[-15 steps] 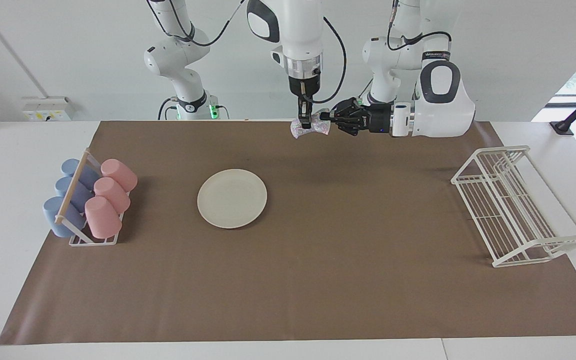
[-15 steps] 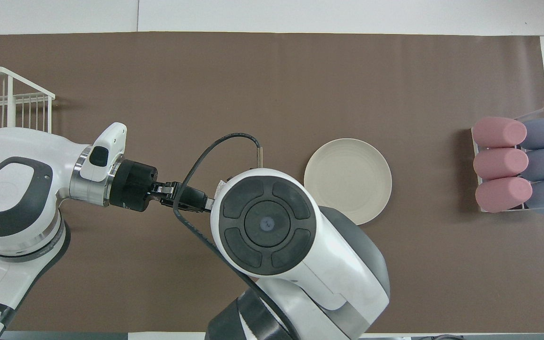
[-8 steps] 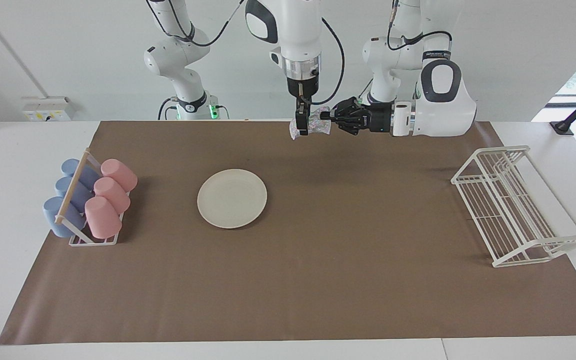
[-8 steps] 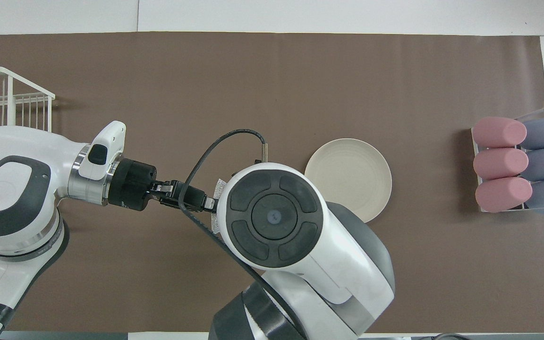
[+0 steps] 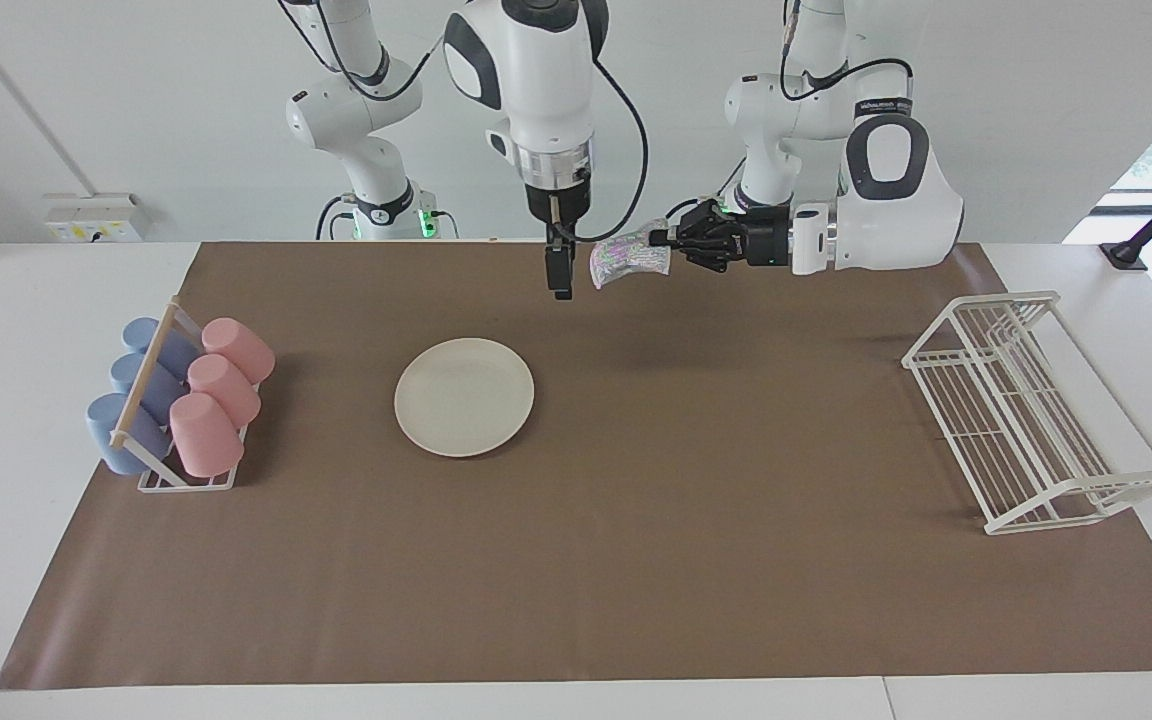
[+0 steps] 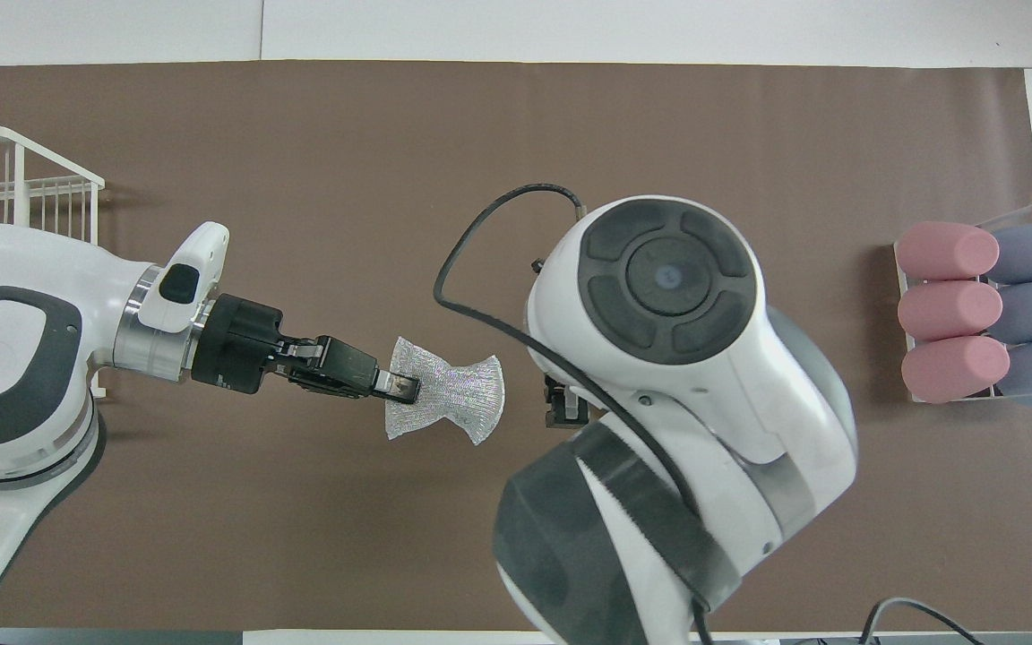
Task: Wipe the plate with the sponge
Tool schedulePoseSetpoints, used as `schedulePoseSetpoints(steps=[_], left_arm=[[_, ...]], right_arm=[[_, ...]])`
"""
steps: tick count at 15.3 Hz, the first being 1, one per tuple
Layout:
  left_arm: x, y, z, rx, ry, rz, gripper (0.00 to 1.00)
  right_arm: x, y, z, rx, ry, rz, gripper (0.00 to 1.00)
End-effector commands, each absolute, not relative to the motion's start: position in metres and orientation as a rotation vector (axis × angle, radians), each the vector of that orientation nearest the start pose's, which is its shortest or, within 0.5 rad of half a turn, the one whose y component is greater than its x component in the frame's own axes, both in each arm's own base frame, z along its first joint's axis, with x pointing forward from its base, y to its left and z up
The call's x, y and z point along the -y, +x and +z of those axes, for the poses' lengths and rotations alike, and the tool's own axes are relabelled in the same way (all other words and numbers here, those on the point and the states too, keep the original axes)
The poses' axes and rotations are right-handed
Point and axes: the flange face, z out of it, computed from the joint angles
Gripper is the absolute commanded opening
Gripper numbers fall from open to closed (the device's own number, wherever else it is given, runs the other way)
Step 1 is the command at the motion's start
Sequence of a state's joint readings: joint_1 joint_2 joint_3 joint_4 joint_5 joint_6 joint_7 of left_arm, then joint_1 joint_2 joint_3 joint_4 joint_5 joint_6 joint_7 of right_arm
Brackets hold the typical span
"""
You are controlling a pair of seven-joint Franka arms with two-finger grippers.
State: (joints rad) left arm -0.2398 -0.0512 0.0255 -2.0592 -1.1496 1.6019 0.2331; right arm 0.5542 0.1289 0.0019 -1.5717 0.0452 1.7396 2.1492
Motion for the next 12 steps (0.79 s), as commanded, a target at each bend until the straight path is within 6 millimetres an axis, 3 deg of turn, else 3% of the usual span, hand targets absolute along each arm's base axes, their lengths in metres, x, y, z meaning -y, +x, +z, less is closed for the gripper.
schedulePoseSetpoints(steps=[1, 8, 10, 12], left_arm=[[0.184, 0.496, 0.499, 0.1, 2.105, -0.369, 0.0], [0.16, 0.514, 0.532, 0.075, 2.58, -0.304, 0.0], [0.152, 0.516, 0.542, 0.094, 2.724, -0.286, 0.0], [0.144, 0.516, 0.552, 0.11, 2.877, -0.274, 0.0]], right_arm=[[-0.26, 0.53, 0.579, -2.093, -2.304, 0.032, 1.0], [-0.087, 0.544, 0.625, -1.62, -2.673, 0.037, 1.0], [-0.046, 0.543, 0.632, -1.522, -2.764, 0.038, 1.0], [-0.021, 0.532, 0.647, -1.35, -2.879, 0.015, 1.0]])
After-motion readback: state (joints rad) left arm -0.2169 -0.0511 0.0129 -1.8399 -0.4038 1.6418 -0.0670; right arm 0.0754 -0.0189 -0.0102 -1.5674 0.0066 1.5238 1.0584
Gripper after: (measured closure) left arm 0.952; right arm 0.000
